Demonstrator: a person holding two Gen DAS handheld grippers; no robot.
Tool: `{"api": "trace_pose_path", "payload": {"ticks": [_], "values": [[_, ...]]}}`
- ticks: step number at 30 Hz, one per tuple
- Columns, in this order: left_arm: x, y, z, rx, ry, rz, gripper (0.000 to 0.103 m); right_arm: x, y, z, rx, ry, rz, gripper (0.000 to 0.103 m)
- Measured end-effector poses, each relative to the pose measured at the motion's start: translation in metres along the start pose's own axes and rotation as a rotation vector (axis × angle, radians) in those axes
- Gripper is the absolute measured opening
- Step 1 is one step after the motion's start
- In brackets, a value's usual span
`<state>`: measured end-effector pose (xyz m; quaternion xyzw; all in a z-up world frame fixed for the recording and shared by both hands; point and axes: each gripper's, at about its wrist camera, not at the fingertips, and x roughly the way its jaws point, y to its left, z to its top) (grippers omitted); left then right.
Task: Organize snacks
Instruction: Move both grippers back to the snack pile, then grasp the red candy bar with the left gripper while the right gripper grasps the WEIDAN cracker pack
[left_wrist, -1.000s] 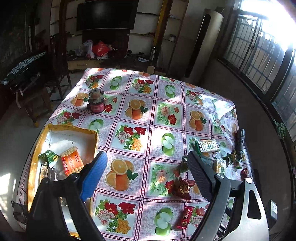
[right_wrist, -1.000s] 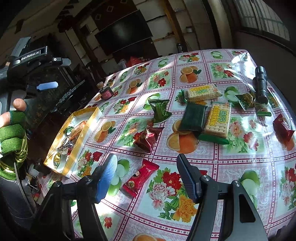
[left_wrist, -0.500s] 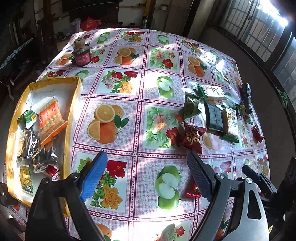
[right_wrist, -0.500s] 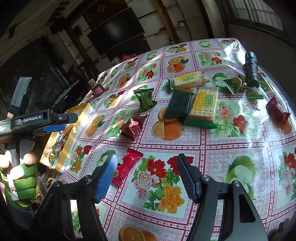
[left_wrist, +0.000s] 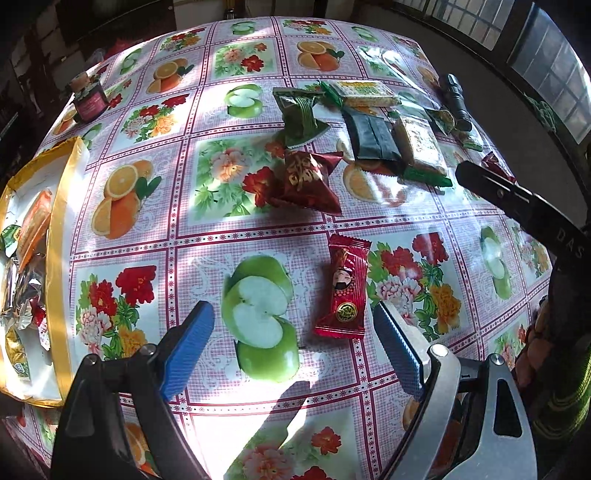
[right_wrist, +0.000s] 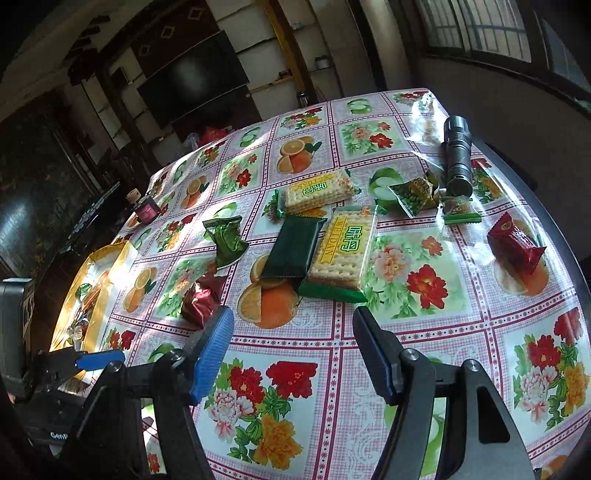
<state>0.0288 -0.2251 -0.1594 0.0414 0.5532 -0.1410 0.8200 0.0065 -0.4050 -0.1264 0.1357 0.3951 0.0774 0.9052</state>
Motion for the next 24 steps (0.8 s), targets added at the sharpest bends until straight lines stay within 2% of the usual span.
{"api": "trace_pose_path", "payload": {"ticks": [2,12,21,24], "values": [[0.002,-0.004,0.0,0.014,0.001,0.014,0.088,0.009,-0.004,0.007,0.004,0.003,-0.035,0.067],[0.01,-0.021,0.002,0.058,-0.014,0.081,0.088,0.03,-0.018,0.026,0.029,0.012,-0.078,0.067],[0.026,-0.022,0.007,0.06,0.011,0.071,0.088,0.061,-0.021,0.038,0.0,0.065,-0.137,0.066],[0.034,-0.021,0.008,0.06,0.019,0.063,0.086,0.076,-0.02,0.041,-0.019,0.097,-0.159,0.06]]}}
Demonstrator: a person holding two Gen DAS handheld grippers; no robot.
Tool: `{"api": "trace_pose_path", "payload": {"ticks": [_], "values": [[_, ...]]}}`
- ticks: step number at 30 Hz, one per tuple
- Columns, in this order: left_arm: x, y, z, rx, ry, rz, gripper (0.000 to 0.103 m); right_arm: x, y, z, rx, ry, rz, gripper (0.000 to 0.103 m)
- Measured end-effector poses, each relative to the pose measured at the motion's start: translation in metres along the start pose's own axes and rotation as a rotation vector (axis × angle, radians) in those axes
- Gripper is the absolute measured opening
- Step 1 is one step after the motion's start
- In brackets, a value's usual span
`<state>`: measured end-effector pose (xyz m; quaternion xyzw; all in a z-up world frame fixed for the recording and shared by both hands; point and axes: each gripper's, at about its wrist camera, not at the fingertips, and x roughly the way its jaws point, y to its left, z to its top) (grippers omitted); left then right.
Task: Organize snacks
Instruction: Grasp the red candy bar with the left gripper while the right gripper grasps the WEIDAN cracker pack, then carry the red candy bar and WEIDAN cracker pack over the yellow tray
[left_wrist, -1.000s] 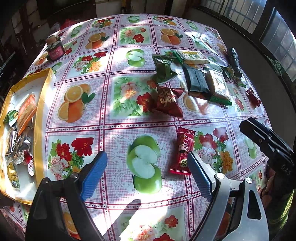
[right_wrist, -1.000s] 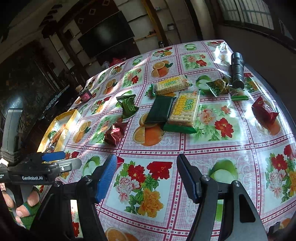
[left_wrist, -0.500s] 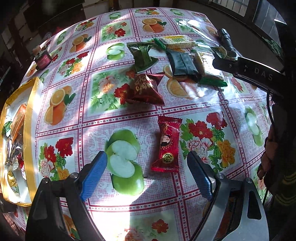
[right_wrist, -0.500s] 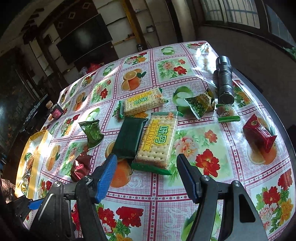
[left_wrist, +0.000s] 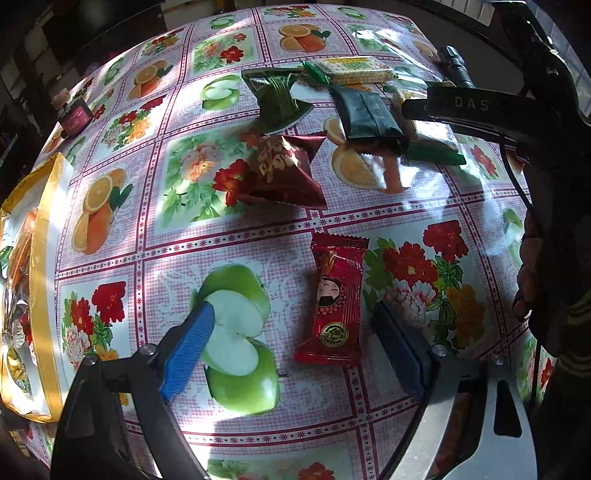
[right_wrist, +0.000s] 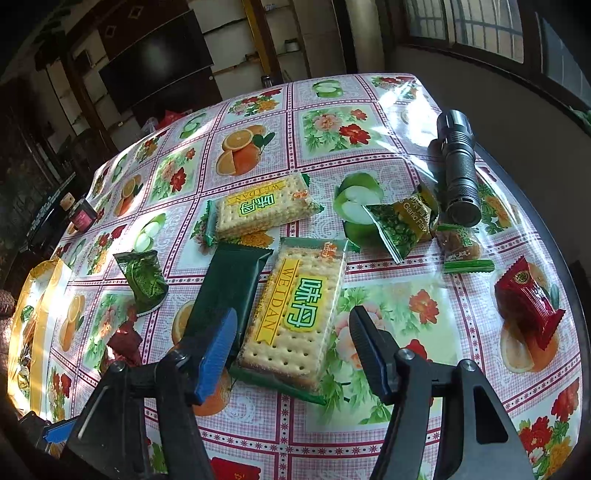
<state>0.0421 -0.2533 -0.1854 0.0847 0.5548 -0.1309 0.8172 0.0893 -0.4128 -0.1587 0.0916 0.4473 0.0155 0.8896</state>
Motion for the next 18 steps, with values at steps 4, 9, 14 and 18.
{"api": "trace_pose_path", "payload": {"ticks": [4,9,14,18], "values": [[-0.002,0.0,0.002,0.015,-0.032,-0.013,0.073,0.011,0.009,0.001,-0.075,0.016,-0.059,0.057],[-0.006,-0.002,0.005,0.035,-0.052,-0.029,0.021,0.008,0.012,-0.005,-0.141,0.01,-0.095,0.047],[-0.009,-0.005,0.001,0.041,-0.04,-0.015,0.02,-0.013,0.006,-0.019,-0.105,-0.01,-0.03,0.046],[-0.014,-0.005,-0.008,0.022,-0.034,-0.008,0.02,-0.038,0.007,-0.03,-0.09,-0.032,0.025,0.046]]}}
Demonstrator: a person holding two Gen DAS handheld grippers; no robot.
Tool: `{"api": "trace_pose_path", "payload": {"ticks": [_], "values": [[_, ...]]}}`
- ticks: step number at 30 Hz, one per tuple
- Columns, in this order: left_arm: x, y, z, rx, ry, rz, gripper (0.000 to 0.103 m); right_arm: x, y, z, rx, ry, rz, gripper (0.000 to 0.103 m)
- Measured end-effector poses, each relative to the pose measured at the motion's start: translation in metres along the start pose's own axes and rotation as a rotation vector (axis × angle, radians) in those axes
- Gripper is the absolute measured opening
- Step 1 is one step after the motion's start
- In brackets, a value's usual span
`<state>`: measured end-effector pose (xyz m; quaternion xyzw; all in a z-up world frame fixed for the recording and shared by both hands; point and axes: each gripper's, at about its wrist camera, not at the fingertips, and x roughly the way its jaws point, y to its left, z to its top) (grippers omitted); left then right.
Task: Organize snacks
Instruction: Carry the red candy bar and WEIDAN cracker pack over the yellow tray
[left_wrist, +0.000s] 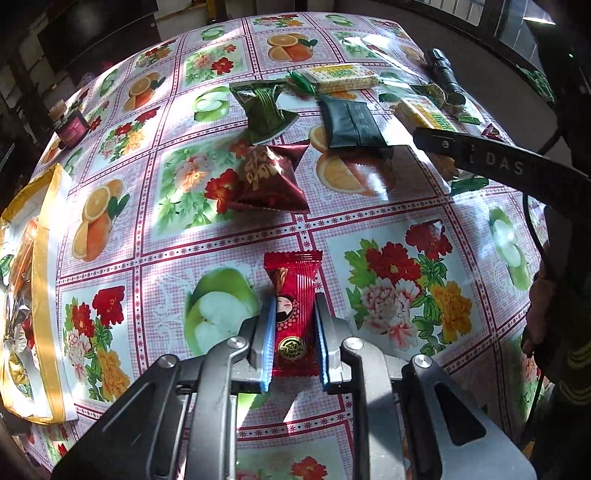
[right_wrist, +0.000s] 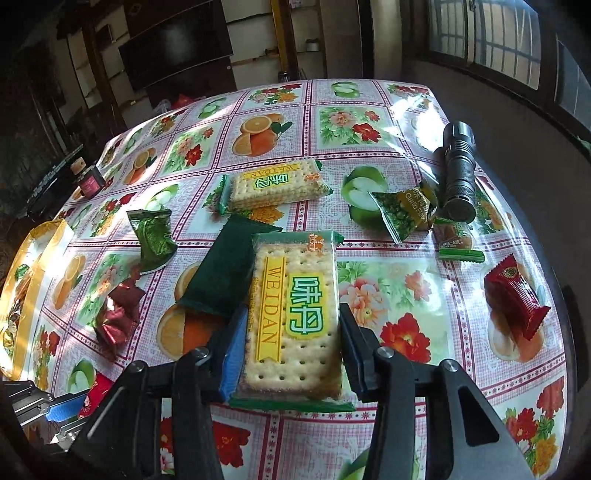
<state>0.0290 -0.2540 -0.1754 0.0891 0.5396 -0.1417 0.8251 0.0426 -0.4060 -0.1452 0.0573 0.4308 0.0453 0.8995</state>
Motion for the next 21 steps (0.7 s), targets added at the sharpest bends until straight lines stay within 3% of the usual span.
{"api": "trace_pose_path", "payload": {"ticks": [9,21], "values": [[-0.027,0.009,-0.019,-0.024,-0.034,0.022,0.02,-0.059,0.029,-0.021,-0.048,-0.074,0.081,0.046],[-0.053,0.025,-0.04,-0.065,-0.078,0.035,0.02,-0.081,0.053,-0.04,-0.071,-0.08,0.162,0.046]]}}
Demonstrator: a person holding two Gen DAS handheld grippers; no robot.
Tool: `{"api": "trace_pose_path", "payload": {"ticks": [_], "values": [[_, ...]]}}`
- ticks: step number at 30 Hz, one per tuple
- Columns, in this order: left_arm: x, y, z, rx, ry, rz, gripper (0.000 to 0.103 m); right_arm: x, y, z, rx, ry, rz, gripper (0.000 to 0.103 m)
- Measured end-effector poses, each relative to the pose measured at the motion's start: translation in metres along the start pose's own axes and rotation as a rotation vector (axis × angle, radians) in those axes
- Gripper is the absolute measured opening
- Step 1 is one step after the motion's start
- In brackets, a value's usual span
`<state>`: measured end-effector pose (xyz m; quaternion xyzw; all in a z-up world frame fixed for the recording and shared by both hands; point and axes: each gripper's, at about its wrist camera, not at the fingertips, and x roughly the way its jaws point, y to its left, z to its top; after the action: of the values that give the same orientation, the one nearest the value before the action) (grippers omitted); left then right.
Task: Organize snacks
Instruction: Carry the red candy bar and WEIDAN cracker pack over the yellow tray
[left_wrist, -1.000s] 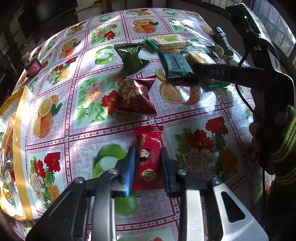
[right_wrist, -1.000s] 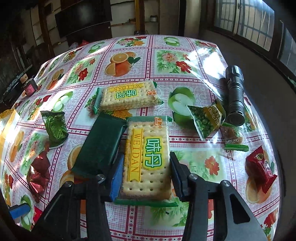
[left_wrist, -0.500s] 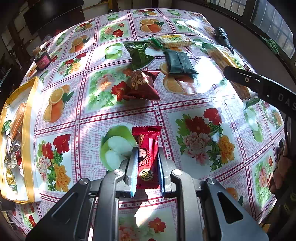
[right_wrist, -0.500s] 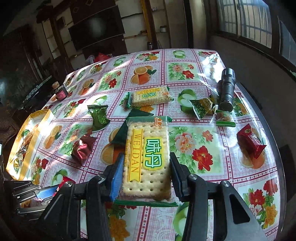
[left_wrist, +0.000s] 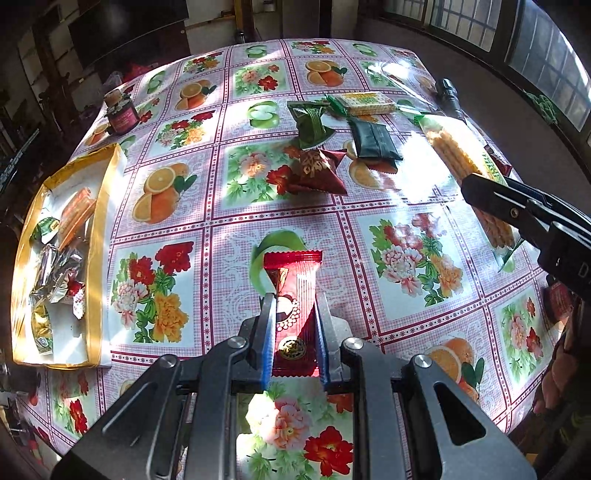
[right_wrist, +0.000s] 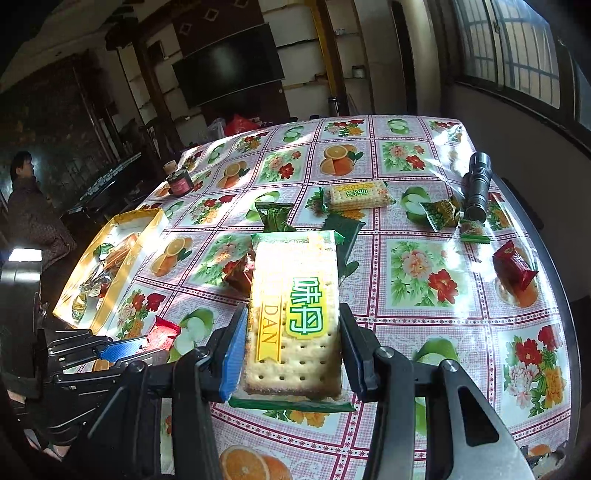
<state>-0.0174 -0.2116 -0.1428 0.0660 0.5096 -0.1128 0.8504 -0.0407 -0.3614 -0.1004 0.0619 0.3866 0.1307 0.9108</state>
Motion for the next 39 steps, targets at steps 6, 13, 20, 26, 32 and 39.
{"api": "trace_pose_path", "payload": {"ticks": [6,13,20,26,32,39], "values": [[-0.002,0.006,-0.002,-0.013,-0.001,-0.001,0.02,0.002,0.014,-0.003,-0.021,0.008,0.019,0.046],[-0.002,0.015,-0.002,-0.03,0.0,-0.003,0.02,0.007,0.022,-0.003,-0.035,0.021,0.032,0.046],[-0.002,0.019,-0.003,-0.038,0.001,-0.004,0.02,0.01,0.026,-0.004,-0.038,0.03,0.042,0.046],[-0.001,0.029,-0.005,-0.056,0.006,-0.005,0.02,0.016,0.035,-0.004,-0.055,0.045,0.06,0.046],[-0.001,0.042,-0.007,-0.08,0.01,-0.005,0.02,0.023,0.048,-0.004,-0.07,0.063,0.09,0.046],[-0.009,0.076,-0.011,-0.133,0.001,0.019,0.02,0.039,0.08,-0.002,-0.111,0.094,0.159,0.046]]}}
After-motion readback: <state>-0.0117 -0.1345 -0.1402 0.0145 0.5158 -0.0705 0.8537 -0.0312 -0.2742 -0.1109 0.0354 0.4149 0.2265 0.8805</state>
